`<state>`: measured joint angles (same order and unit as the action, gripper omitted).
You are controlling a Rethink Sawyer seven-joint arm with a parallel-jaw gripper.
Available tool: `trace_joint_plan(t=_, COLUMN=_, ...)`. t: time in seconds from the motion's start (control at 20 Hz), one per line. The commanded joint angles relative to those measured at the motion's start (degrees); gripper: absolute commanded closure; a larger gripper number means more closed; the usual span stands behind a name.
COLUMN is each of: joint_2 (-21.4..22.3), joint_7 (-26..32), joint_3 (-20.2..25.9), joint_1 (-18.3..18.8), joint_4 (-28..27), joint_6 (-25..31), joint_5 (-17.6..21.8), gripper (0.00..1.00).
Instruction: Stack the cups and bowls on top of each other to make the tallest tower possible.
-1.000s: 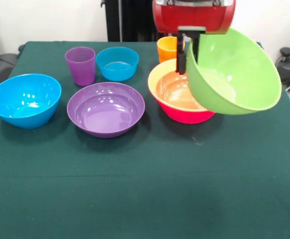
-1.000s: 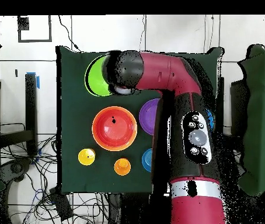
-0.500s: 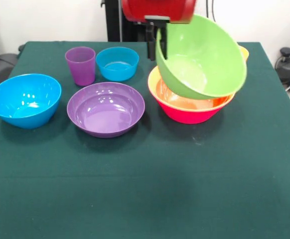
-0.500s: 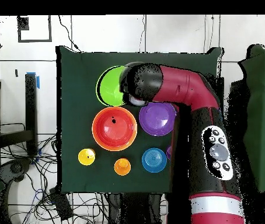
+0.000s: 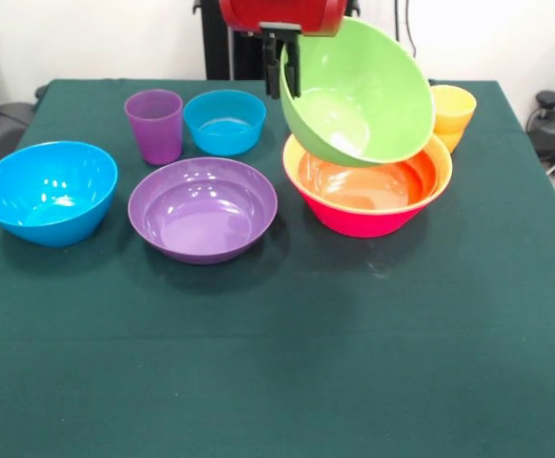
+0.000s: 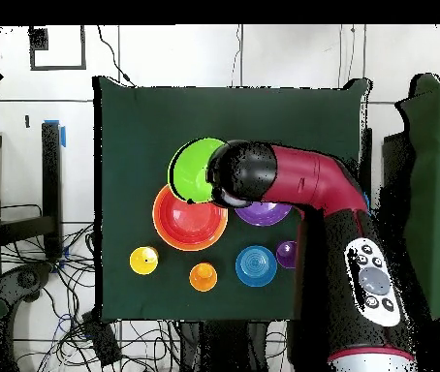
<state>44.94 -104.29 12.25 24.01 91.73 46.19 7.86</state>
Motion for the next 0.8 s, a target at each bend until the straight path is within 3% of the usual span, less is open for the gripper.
trace_joint_plan(t=0.05, joint_2=0.7, joint_7=7.9, joint_3=6.7, joint_1=0.5, joint_4=8.8, joint_6=-6.0, joint_5=3.9, gripper=1.00)
trace_joint_plan(t=0.8, joint_2=-1.5, joint_7=2.6, joint_3=6.7, joint_1=-0.4, joint_4=12.6, joint_6=-14.1, joint_5=6.0, gripper=1.00)
